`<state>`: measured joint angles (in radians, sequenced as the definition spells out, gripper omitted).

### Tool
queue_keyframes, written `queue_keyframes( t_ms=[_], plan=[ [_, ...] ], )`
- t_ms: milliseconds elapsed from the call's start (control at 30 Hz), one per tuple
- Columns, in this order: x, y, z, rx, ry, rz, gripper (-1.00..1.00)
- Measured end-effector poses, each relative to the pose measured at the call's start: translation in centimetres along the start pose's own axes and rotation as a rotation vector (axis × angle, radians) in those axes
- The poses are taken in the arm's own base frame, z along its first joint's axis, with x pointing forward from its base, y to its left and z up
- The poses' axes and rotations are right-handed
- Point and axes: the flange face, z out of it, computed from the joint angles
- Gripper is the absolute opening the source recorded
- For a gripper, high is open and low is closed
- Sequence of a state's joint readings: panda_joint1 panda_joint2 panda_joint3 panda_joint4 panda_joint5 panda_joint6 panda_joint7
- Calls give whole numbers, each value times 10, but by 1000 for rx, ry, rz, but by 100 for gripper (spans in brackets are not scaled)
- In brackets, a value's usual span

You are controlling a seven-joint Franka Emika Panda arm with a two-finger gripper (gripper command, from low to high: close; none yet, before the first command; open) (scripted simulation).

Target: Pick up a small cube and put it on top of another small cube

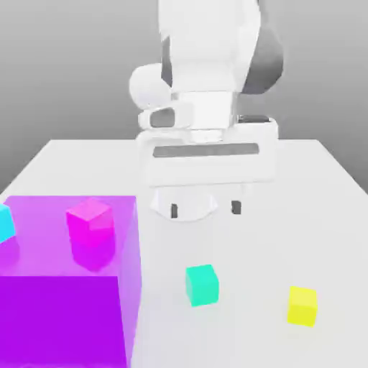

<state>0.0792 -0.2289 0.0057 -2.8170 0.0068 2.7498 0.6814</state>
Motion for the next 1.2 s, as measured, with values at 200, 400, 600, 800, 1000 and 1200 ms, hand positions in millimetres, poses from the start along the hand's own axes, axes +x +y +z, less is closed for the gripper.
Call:
queue_keyframes(
  t_ms=[200, 400, 600, 800, 1000, 1200],
  plan=[
    [-55, 36, 102, -97, -124, -50, 0],
    [-63, 42, 141, -100, -127, -50, -100],
    [-63, 42, 141, -101, -127, -50, -100],
    [-56, 37, 98, -101, -127, -51, -100],
    [-70, -38, 67, -96, -130, -185, -100],
    [-115, -144, 49, -81, -140, -349, -100]
  ],
)
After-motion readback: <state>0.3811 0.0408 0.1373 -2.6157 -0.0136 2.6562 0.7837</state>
